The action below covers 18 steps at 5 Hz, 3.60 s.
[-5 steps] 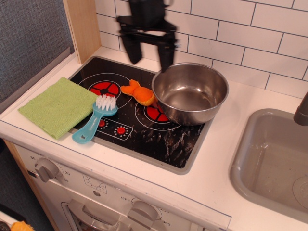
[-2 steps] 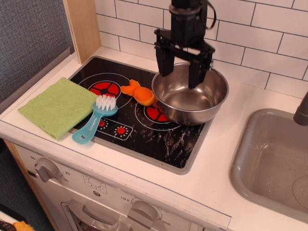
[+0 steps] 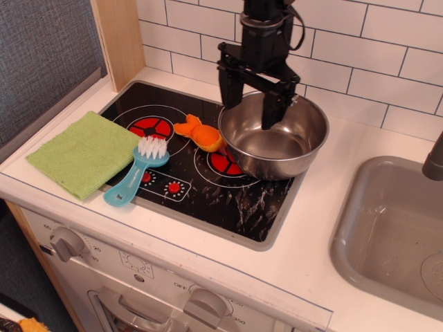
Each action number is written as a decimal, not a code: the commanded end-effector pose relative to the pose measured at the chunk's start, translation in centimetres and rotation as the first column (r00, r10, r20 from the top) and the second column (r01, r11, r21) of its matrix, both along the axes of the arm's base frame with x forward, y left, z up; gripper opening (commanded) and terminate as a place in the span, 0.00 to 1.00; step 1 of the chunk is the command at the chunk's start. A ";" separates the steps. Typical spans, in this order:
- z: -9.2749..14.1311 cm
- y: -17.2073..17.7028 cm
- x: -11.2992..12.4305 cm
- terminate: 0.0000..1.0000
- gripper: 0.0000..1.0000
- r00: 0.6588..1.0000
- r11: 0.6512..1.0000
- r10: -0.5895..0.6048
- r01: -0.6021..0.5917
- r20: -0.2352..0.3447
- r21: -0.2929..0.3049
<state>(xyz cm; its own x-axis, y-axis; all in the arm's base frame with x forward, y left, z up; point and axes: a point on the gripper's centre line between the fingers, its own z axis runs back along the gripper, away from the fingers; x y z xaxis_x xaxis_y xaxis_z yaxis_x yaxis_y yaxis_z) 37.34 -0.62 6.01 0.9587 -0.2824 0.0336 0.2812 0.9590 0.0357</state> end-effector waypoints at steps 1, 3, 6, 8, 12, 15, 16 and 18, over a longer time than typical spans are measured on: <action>2.6 1.6 -0.1 0.00 1.00 0.996 0.999 0.021 -0.023 0.092 0.023; -1.6 3.1 -0.2 0.00 1.00 0.999 0.994 0.038 -0.037 -0.002 0.102; -1.2 3.2 -0.8 0.00 0.00 0.999 0.996 0.035 -0.036 0.012 0.078; 2.8 3.1 0.0 0.00 0.00 0.995 0.999 0.052 -0.050 0.089 -0.017; 3.0 18.7 -1.2 0.00 0.00 0.896 0.898 0.435 -0.426 0.084 -0.105; 0.1 18.7 -0.5 0.00 1.00 0.908 0.908 0.418 -0.417 0.034 -0.030; 1.8 18.4 -0.8 0.00 1.00 0.912 0.915 0.403 -0.400 0.078 -0.050; 8.5 15.2 -2.6 0.00 1.00 0.930 0.964 0.266 -0.249 0.254 -0.099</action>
<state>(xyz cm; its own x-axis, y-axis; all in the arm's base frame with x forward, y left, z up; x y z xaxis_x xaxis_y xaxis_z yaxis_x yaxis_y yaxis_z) 35.63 14.30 12.48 0.9682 -0.0119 0.2497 0.0157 0.9998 -0.0133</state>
